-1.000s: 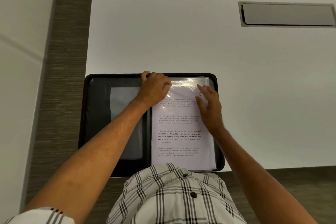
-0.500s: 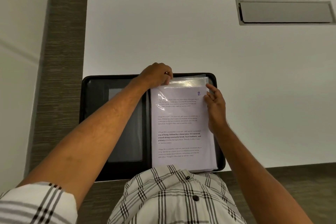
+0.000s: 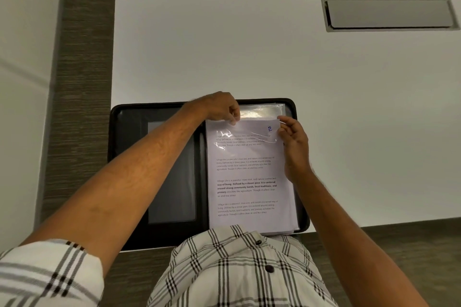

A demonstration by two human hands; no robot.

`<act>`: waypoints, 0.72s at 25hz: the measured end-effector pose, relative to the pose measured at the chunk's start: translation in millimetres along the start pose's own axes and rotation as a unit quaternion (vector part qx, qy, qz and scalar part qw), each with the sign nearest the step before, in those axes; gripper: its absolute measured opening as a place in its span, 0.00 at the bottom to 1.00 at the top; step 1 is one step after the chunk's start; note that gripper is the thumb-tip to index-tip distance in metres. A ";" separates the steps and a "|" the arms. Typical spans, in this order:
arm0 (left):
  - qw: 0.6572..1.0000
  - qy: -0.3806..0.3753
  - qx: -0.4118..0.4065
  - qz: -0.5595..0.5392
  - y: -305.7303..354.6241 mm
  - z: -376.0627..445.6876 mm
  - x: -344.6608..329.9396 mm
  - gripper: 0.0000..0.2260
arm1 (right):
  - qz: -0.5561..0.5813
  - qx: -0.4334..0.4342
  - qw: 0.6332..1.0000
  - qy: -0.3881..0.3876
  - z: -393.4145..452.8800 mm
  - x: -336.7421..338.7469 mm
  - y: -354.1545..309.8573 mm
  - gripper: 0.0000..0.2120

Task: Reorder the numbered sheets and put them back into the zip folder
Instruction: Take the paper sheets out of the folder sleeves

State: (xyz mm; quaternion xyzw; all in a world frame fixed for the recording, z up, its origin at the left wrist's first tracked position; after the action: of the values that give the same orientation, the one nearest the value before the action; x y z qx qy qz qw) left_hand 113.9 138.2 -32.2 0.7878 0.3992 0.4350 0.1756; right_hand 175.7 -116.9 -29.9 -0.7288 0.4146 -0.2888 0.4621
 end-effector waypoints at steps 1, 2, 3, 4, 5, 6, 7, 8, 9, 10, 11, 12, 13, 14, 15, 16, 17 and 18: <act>1.000 0.008 0.004 0.016 0.2 0.1 -3.0 0.07 | -0.003 0.001 1.000 -0.003 -0.5 -0.3 0.0 0.14; 0.999 0.018 0.006 0.030 0.6 0.1 -5.7 0.04 | -0.005 0.002 1.000 -0.006 -0.8 -0.5 0.1 0.14; 0.999 0.023 0.003 0.040 1.1 0.3 -8.1 0.03 | -0.004 0.001 1.000 -0.008 -0.8 -0.4 0.5 0.14; 0.999 0.024 -0.002 0.047 1.7 0.1 -9.8 0.03 | -0.001 0.001 1.000 -0.008 -1.2 -0.3 0.7 0.14; 0.998 0.021 -0.007 0.053 2.0 0.0 -10.0 0.03 | 0.003 0.000 1.000 -0.006 -1.2 -0.1 1.0 0.14; 0.998 0.015 -0.013 0.053 1.5 0.0 -8.7 0.04 | 0.004 -0.001 1.000 -0.002 -1.2 0.2 1.0 0.14; 0.999 0.007 -0.020 0.047 0.6 -0.3 -6.6 0.04 | 0.003 0.000 1.000 0.001 -1.2 0.4 0.9 0.14; 0.999 0.001 -0.026 0.038 -0.3 -0.6 -3.4 0.05 | -0.002 0.000 1.000 0.002 -1.5 0.5 0.6 0.14; 0.999 0.000 -0.029 0.032 -0.6 -0.8 0.7 0.05 | -0.007 -0.004 1.000 -0.001 -2.1 0.1 0.4 0.14; 0.999 0.006 -0.028 0.032 -0.6 -0.5 5.7 0.05 | -0.013 -0.009 1.000 -0.008 -3.2 -0.1 0.5 0.14; 0.999 0.016 -0.026 0.034 -0.8 0.6 11.2 0.04 | -0.020 -0.016 1.000 -0.017 -4.0 0.1 1.6 0.13; 0.999 0.028 -0.023 0.030 -0.8 2.1 17.2 0.05 | -0.027 -0.021 0.999 -0.026 -5.0 0.6 2.8 0.12; 0.999 0.042 -0.020 0.020 -0.8 3.1 23.2 0.05 | -0.036 -0.024 0.998 -0.035 -5.8 1.4 5.0 0.12; 0.998 0.060 -0.015 0.007 -1.3 3.7 29.7 0.06 | -0.044 -0.024 0.998 -0.044 -6.3 1.9 6.6 0.12; 0.997 0.083 -0.008 -0.008 -2.0 4.9 36.2 0.06 | -0.049 -0.023 0.997 -0.049 -6.3 3.0 8.4 0.12; 0.993 0.113 -0.002 -0.023 -3.0 6.3 42.7 0.06 | -0.055 -0.024 0.997 -0.053 -5.9 4.4 9.8 0.12; 0.988 0.151 0.000 -0.038 -4.1 7.5 49.1 0.06 | -0.060 -0.027 0.996 -0.055 -5.4 5.4 11.0 0.12; 0.980 0.190 -0.002 -0.054 -4.4 8.5 54.7 0.04 | -0.065 -0.032 0.996 -0.055 -5.3 6.5 11.9 0.11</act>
State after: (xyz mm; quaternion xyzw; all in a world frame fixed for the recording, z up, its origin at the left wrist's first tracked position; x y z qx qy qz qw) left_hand 135.4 184.3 -10.0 0.6678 0.4663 0.5675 0.1209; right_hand 170.6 -127.6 -38.4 -0.7836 0.3493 -0.2640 0.4408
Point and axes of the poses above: each hand's wrist, its own z-axis towards the middle knuckle, its own x-axis out of the back of the hand, y = z × x, the point moved 1 cm from there along z, towards the middle knuckle
